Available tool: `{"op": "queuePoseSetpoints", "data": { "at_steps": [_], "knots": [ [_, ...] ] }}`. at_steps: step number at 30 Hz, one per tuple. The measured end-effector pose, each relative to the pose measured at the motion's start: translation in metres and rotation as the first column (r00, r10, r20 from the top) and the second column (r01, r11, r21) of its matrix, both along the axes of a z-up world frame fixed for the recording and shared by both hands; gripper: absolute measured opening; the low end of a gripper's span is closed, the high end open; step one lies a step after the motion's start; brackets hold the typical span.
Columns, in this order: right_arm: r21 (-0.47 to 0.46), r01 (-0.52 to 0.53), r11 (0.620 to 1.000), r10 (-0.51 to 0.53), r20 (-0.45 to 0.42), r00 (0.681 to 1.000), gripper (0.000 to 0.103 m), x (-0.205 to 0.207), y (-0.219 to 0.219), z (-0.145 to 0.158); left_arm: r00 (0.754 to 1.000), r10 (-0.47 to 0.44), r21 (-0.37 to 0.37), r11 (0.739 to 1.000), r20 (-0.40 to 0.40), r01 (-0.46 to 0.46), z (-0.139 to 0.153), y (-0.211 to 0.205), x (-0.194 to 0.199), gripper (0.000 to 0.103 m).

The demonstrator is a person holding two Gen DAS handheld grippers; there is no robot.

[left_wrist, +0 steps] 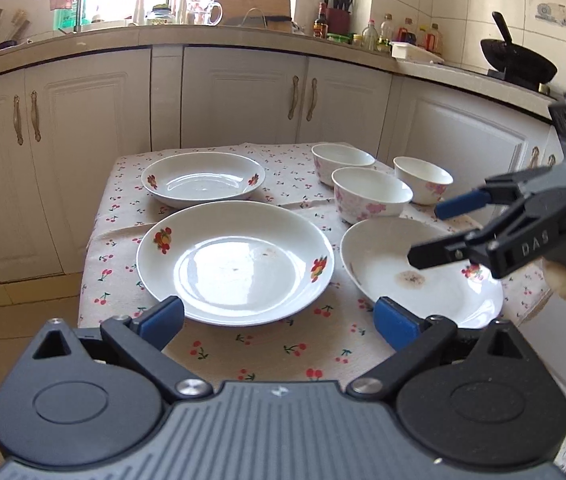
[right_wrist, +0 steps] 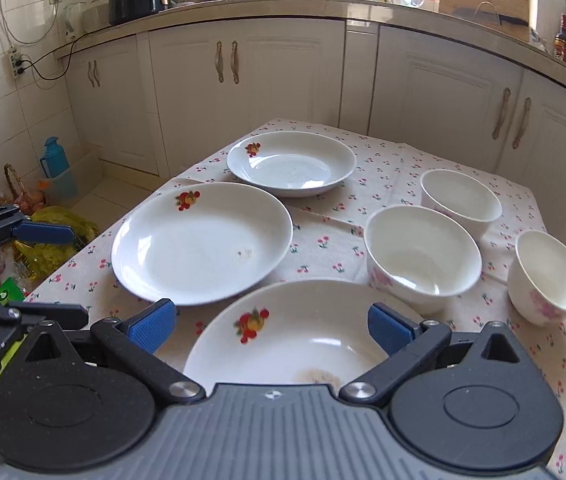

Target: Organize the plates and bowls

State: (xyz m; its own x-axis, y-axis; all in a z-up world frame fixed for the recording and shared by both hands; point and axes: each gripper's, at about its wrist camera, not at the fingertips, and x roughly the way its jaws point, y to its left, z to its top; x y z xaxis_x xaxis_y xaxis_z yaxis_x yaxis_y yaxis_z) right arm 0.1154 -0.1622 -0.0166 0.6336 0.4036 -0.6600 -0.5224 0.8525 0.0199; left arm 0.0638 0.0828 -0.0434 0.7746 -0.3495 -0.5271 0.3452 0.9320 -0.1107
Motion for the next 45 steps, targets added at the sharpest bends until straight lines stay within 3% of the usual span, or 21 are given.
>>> {"op": "queuePoseSetpoints", "data": {
  "at_steps": [3, 8, 16, 30, 39, 45],
  "knots": [
    [0.012, 0.033, 0.999, -0.033, -0.006, 0.999, 0.103, -0.017, -0.017, -0.006, 1.000, 0.017, -0.017, 1.000, 0.018, -0.016, 0.003, -0.010, -0.007, 0.100],
    [-0.013, 0.068, 0.998, -0.068, 0.017, 0.998, 0.103, -0.044, -0.038, -0.015, 0.999, -0.012, 0.019, 1.000, 0.047, 0.012, 0.007, -0.030, -0.020, 0.100],
    [-0.021, 0.082, 0.996, -0.082, 0.019, 0.996, 0.103, -0.073, -0.059, -0.029, 0.998, -0.045, 0.022, 0.999, 0.034, 0.045, 0.009, -0.047, -0.026, 0.101],
    [-0.056, 0.104, 0.993, -0.106, -0.039, 0.994, 0.103, -0.062, -0.060, -0.067, 0.998, -0.065, 0.020, 0.998, -0.018, 0.065, 0.006, -0.053, -0.009, 0.101],
    [-0.040, 0.053, 0.998, -0.053, 0.000, 0.999, 0.103, -0.055, -0.054, -0.072, 0.984, -0.168, 0.086, 0.981, -0.058, 0.173, 0.009, -0.072, 0.020, 0.101],
    [-0.019, 0.042, 0.999, -0.042, 0.027, 0.999, 0.103, -0.056, -0.056, -0.075, 0.955, -0.278, 0.098, 0.953, -0.104, 0.288, 0.013, -0.090, 0.045, 0.101]
  ]
}}
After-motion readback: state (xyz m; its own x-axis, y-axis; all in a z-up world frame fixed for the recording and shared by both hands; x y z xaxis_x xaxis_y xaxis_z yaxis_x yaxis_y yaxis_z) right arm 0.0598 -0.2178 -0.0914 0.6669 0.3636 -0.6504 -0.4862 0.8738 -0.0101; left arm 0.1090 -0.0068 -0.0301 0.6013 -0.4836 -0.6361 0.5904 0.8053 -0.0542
